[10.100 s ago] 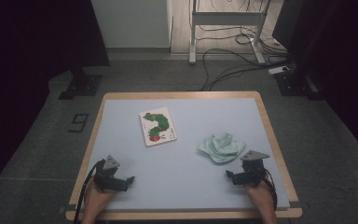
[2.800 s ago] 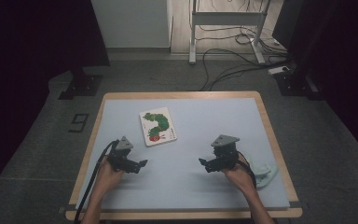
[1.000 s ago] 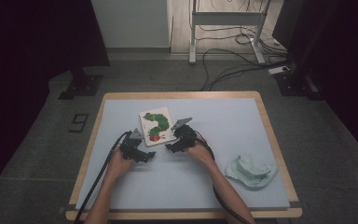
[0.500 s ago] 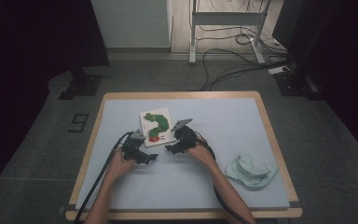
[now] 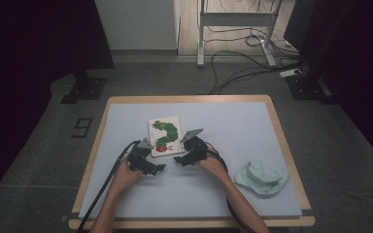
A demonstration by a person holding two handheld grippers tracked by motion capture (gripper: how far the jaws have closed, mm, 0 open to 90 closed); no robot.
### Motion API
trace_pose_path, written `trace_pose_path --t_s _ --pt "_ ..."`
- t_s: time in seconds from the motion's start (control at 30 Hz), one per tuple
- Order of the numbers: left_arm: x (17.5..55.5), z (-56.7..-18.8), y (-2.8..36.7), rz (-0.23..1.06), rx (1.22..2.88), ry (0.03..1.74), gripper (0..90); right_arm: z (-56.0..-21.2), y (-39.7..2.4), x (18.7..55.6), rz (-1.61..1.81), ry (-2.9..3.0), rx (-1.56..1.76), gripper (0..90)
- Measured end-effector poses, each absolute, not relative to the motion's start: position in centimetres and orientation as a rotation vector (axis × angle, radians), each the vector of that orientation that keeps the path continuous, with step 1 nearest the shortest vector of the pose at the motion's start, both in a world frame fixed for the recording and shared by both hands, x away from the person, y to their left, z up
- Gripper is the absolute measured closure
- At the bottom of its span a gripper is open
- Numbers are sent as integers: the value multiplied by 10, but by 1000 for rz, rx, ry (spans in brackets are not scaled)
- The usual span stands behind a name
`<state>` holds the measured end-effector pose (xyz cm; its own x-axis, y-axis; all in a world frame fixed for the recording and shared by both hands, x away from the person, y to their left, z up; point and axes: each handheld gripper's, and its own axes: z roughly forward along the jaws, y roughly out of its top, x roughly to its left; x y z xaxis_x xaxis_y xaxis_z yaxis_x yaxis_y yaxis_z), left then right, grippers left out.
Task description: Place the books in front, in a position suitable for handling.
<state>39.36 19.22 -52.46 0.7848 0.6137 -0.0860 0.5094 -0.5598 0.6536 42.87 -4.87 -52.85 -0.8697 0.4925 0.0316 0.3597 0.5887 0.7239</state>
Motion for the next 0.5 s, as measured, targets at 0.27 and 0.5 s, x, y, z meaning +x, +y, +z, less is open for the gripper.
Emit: trace_pose_path --t_s 0.27,0.5 --pt "380 -525 190 170 2267 817 0 -530 -55 414 1165 2632 714 196" --pt "366 -525 187 144 2261 805 0 -530 -60 400 1176 2637 729 193"
